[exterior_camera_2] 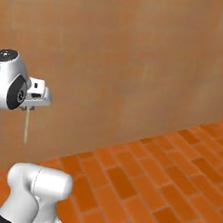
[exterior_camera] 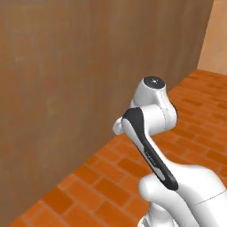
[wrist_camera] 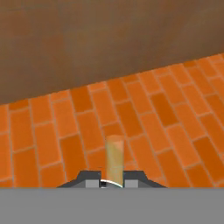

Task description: Take a straw from the drawer in front and place it inside the glass cup on the dining counter.

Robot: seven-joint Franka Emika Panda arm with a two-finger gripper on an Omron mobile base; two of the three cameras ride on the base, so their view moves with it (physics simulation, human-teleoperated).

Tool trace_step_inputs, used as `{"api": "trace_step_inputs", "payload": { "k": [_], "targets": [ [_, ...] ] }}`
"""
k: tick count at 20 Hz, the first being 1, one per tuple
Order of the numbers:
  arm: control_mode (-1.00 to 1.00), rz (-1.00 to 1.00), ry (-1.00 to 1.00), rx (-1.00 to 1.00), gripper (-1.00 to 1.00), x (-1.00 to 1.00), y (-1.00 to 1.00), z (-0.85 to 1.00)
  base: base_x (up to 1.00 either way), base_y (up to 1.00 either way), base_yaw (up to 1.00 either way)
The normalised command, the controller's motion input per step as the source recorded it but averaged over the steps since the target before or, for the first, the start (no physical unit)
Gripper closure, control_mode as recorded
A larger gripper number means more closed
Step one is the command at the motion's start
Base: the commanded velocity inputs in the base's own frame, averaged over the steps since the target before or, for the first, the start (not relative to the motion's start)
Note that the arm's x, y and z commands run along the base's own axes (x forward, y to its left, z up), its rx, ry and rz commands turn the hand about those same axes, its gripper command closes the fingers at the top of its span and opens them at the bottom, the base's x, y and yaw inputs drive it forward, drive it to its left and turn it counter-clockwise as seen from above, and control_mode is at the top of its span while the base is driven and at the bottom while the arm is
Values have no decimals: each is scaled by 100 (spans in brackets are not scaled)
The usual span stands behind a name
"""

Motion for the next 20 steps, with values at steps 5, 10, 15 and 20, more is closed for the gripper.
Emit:
{"api": "trace_step_inputs", "payload": {
  "k": [5,10,15,20],
  "targets": [
    [100,0,0,0,100,0,0,0,78,32,-53],
    [100,0,0,0,100,0,0,0,55,34,-59],
    [100,0,0,0,100,0,0,0,54,35,-60],
    [100,0,0,0,100,0,0,0,60,36,-58]
  ]
}}
